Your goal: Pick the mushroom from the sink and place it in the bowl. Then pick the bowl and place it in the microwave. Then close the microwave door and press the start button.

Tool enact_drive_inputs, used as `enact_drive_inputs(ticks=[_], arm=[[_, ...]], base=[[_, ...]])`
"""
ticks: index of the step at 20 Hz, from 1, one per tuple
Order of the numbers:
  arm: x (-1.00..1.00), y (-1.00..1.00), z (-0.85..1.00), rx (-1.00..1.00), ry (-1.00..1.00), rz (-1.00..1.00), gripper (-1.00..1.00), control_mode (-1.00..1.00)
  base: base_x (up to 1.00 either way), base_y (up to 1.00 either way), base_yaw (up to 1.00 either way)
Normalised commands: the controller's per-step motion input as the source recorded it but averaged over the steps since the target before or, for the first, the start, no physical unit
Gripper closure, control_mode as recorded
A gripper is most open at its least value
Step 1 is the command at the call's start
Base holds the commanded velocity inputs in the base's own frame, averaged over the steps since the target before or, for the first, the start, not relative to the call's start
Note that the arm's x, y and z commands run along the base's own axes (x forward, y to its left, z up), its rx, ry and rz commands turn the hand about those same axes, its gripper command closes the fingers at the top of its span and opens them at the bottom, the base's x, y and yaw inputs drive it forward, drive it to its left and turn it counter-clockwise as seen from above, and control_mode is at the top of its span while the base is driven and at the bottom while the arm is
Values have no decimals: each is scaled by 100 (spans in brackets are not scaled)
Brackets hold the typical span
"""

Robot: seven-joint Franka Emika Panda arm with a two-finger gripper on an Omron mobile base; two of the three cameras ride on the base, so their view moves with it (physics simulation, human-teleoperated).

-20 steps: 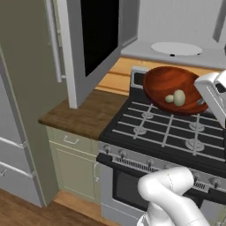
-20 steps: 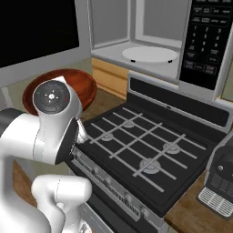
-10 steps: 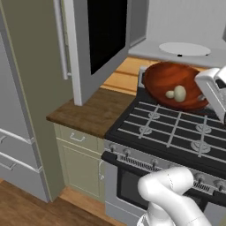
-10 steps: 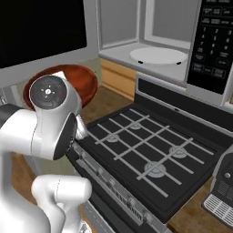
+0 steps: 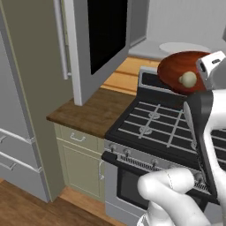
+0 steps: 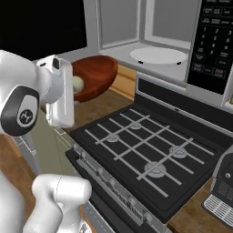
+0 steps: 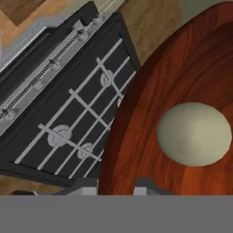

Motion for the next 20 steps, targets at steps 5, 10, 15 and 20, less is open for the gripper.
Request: enact_drive_inputs(ticks=[5,10,15,20], arm=[[15,-26,47,9,0,-30,100,-100],[32,-16,48,2,-15,-18,100,-100],[40,-28,32,3,-19,-9,100,-100],[65,-33,5,10,-2,0,100,-100]], base=[[0,0,0],[0,0,0],[0,0,0],[0,0,0]])
